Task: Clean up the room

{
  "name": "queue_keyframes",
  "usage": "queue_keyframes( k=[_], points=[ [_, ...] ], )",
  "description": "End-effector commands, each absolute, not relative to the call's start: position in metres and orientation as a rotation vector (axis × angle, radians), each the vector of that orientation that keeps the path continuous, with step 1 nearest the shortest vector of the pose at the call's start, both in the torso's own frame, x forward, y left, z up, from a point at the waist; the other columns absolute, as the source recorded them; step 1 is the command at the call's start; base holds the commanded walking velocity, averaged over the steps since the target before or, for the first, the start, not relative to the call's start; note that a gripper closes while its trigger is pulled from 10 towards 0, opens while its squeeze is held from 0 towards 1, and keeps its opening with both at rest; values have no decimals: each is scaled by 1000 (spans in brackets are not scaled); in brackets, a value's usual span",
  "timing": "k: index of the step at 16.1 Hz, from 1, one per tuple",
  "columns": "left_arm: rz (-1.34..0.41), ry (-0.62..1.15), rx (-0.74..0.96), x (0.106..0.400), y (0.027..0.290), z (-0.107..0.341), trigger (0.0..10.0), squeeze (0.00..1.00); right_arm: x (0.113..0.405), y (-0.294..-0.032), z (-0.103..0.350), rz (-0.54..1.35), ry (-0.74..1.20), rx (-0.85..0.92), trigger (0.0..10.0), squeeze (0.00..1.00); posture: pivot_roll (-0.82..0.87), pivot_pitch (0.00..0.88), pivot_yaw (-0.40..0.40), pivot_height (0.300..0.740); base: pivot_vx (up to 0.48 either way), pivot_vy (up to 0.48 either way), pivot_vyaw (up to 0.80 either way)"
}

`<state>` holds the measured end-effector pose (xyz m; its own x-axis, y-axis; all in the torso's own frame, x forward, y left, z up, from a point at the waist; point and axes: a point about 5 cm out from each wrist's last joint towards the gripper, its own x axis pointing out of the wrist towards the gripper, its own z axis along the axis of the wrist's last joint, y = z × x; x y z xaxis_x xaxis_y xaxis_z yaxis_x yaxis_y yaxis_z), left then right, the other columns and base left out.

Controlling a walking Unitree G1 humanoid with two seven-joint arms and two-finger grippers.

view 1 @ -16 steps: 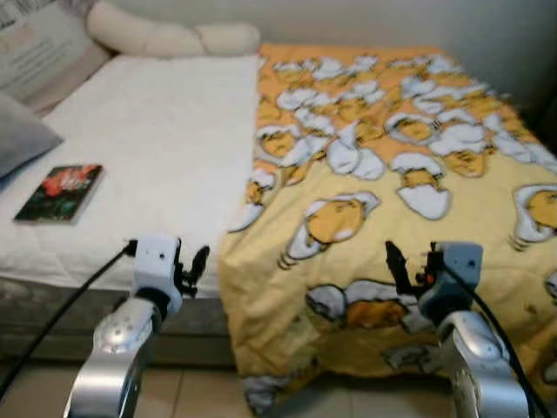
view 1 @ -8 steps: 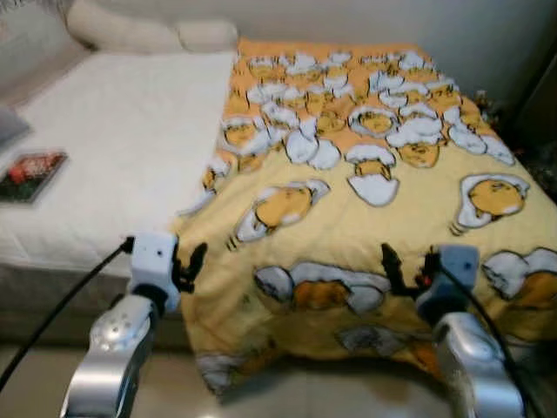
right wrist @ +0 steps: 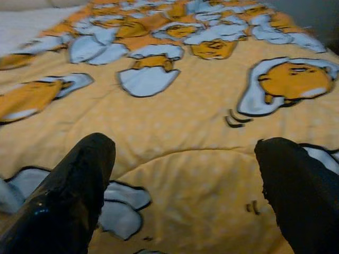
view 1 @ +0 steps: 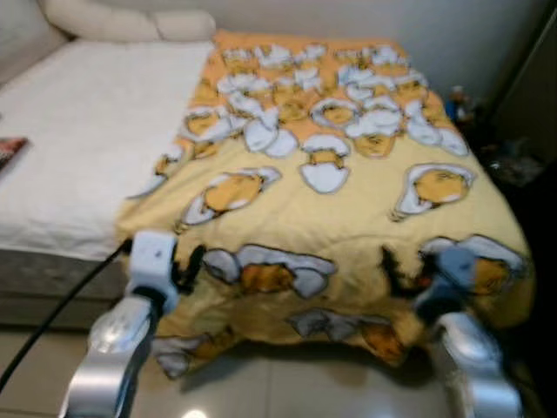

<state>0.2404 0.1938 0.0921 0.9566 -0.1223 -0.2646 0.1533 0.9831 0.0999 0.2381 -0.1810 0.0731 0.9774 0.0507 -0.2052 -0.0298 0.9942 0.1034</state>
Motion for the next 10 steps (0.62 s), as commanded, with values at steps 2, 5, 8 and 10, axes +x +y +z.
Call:
queue_keyframes(
  k=[2,5,8,10],
  points=[
    [-141,242,110,244,191,95,10000,0,241,-185,77,30,201,102,10000,0,-18,0,14,740,0,0,-800],
    [-100,247,130,248,193,94,10000,0,242,-186,76,22,211,102,10000,0,-18,0,10,740,0,0,-800],
    [-88,250,121,249,193,93,10000,0,243,-186,76,16,215,104,10000,0,-25,0,12,740,0,0,-800],
    [-90,247,122,249,192,93,10000,0,243,-185,75,17,222,102,10000,0,-22,0,10,740,0,0,-800]
  ],
)
